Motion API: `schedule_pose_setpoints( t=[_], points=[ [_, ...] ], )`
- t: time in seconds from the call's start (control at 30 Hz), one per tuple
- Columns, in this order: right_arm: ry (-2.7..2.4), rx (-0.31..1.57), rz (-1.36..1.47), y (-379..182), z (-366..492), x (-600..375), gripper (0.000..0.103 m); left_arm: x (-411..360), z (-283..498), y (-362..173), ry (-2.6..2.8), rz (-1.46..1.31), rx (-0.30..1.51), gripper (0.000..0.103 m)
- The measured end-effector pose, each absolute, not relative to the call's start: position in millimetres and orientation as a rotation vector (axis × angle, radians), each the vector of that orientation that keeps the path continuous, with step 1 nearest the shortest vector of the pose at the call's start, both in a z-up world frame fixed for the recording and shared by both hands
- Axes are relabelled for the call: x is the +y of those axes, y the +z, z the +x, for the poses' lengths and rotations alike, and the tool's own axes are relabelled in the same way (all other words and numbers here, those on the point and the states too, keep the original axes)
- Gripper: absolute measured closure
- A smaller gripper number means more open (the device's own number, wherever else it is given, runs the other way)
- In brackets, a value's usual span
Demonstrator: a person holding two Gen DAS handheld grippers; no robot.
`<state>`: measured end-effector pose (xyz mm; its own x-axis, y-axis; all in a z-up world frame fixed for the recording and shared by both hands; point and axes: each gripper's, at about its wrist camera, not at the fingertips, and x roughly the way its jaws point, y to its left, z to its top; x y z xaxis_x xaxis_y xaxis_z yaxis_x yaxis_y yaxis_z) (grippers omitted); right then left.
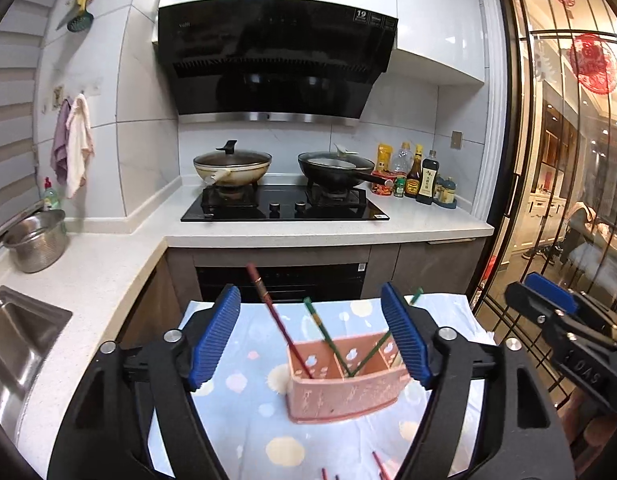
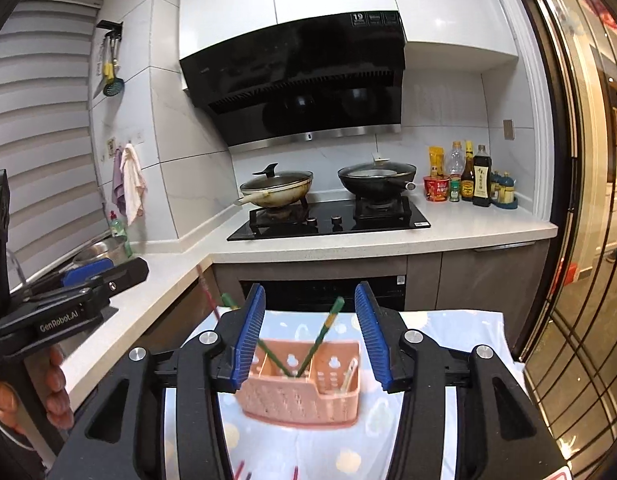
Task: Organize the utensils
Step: 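Open both tools and withdraw from the holder, then grasp a red chopstick with the left tool while the right tool grasps a brown chopstick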
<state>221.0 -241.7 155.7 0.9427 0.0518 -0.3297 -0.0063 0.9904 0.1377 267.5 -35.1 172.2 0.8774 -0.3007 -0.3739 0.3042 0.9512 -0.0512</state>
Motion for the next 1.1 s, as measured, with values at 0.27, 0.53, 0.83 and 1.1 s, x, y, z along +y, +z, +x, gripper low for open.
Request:
schedule_pose_setpoints(
  t=[0.27, 0.53, 0.83, 1.1],
  points=[
    [-0.006, 0.413, 0.105, 113.5, 116.2, -230.9, 0.050, -12.2, 174.9, 132.8, -0.322, 0.068, 0.409, 0.021],
    [-0.048, 0.571, 0.127, 35.2, 40.2, -223.5, 0.050, 4.3, 115.7, 59.8, -0.307, 0.075, 0.566, 0.020],
    [-0.058, 0.727, 0.133, -36.7, 3.3, -211.9, 0.050, 17.0, 80.4, -19.8, -0.284, 0.066, 0.757, 0.020],
    [-0.032, 0.786, 0.124, -67.5, 3.4, -193.1, 0.050, 18.5, 64.7, -59.0, -0.293, 0.047, 0.847, 0.020]
  ],
)
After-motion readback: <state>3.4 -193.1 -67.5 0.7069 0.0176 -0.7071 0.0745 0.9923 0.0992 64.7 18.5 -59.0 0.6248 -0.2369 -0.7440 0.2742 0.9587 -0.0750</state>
